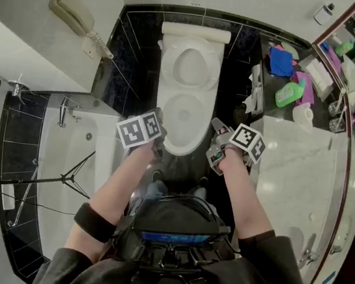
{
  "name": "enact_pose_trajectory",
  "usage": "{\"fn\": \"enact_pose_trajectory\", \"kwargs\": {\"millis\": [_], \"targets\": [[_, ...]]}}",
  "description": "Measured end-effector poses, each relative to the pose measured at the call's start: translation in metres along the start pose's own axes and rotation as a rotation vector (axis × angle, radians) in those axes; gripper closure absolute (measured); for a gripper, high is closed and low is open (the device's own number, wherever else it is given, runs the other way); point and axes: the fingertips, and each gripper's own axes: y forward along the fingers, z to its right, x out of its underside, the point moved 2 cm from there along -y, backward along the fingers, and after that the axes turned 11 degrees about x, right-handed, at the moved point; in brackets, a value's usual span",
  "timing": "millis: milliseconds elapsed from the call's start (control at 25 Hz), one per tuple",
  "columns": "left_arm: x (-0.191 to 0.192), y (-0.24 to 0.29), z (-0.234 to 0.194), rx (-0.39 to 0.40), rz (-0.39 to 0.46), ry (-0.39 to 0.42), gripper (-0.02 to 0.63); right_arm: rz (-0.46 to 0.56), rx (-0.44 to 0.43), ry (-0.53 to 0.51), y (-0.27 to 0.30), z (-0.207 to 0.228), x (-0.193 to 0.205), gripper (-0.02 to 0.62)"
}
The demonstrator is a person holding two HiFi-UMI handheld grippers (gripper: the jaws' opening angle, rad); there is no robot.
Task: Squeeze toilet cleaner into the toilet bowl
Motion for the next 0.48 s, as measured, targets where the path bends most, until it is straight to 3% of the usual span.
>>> {"fn": "enact_pose_trajectory", "kwargs": {"millis": [240,480], "targets": [[-0.008,0.000,0.007,0.003,0.016,0.063,0.603,0.024,0.009,-0.085,-0.003,-0.006,-0.006,0.592],[-0.037,-0.005,0.032,0.067,0.112,0.243,0.603,0.110,-0.004,-0.262,-0.014,-0.023,-0.027,0.592]]}}
